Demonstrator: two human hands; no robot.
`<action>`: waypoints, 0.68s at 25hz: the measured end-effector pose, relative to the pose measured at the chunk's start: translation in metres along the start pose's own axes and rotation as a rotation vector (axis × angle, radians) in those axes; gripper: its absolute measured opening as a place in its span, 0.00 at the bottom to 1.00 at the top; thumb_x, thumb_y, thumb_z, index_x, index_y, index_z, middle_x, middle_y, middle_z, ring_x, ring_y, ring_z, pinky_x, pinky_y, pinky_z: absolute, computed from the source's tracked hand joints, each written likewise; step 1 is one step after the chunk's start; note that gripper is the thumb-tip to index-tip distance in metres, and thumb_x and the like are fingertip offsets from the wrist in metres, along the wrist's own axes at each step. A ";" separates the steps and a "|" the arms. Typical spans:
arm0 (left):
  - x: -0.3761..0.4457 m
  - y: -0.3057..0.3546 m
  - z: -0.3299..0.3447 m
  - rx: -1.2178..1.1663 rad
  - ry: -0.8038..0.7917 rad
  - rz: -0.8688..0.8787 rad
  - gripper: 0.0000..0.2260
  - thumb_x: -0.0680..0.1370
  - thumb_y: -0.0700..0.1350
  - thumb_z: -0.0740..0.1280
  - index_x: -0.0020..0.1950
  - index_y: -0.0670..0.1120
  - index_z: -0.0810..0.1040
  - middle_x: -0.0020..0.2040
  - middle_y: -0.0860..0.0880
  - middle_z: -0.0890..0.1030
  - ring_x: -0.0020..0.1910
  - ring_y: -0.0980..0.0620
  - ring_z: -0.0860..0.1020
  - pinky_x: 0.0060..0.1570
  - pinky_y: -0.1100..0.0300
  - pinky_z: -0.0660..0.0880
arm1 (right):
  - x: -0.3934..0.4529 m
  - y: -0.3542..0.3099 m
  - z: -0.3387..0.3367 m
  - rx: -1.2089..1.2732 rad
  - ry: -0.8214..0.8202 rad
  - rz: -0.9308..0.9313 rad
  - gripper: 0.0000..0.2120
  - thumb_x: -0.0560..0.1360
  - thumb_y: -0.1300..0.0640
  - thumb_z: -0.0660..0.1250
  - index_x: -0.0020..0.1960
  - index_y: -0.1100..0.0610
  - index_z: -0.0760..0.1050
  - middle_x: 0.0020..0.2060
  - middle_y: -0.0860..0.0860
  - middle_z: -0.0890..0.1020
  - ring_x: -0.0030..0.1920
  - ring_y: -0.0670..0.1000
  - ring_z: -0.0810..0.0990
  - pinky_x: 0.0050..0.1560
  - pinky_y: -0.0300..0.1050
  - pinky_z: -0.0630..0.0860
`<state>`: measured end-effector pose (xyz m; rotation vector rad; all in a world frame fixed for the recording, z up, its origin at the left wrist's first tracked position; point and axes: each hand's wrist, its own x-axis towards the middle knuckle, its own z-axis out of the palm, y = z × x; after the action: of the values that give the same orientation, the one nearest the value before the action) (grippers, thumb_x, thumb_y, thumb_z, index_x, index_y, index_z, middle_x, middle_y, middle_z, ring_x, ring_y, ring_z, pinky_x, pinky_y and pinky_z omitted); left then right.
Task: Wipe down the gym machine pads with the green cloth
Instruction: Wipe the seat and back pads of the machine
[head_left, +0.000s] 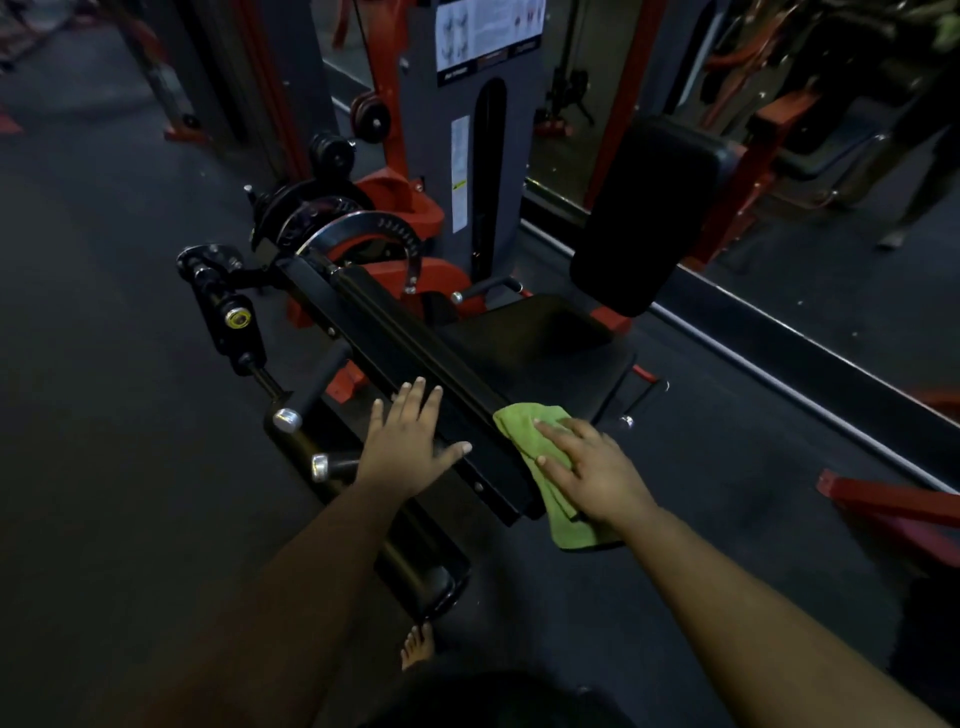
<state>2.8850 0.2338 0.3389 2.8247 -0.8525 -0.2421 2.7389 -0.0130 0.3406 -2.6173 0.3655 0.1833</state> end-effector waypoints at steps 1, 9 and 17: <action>-0.002 0.018 -0.001 -0.025 0.014 0.009 0.45 0.74 0.76 0.48 0.83 0.50 0.51 0.84 0.47 0.49 0.82 0.47 0.47 0.79 0.41 0.47 | -0.003 0.004 -0.004 0.043 0.015 -0.020 0.24 0.81 0.38 0.59 0.76 0.34 0.62 0.72 0.47 0.69 0.68 0.56 0.71 0.68 0.53 0.70; -0.014 0.158 0.012 -0.048 -0.007 -0.030 0.42 0.77 0.72 0.56 0.83 0.50 0.52 0.84 0.46 0.49 0.82 0.47 0.48 0.80 0.43 0.49 | -0.043 0.102 -0.063 -0.079 0.046 -0.021 0.23 0.81 0.40 0.59 0.76 0.36 0.63 0.71 0.44 0.70 0.66 0.54 0.72 0.60 0.52 0.75; 0.030 0.233 0.036 0.085 -0.083 -0.050 0.42 0.77 0.73 0.55 0.83 0.50 0.50 0.84 0.46 0.48 0.82 0.47 0.45 0.79 0.39 0.40 | -0.010 0.164 -0.088 -0.116 0.002 0.025 0.25 0.81 0.40 0.58 0.77 0.37 0.61 0.73 0.48 0.68 0.65 0.57 0.72 0.58 0.56 0.77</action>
<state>2.7789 0.0215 0.3523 2.9364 -0.8287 -0.3407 2.6871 -0.1925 0.3458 -2.7280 0.3993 0.2169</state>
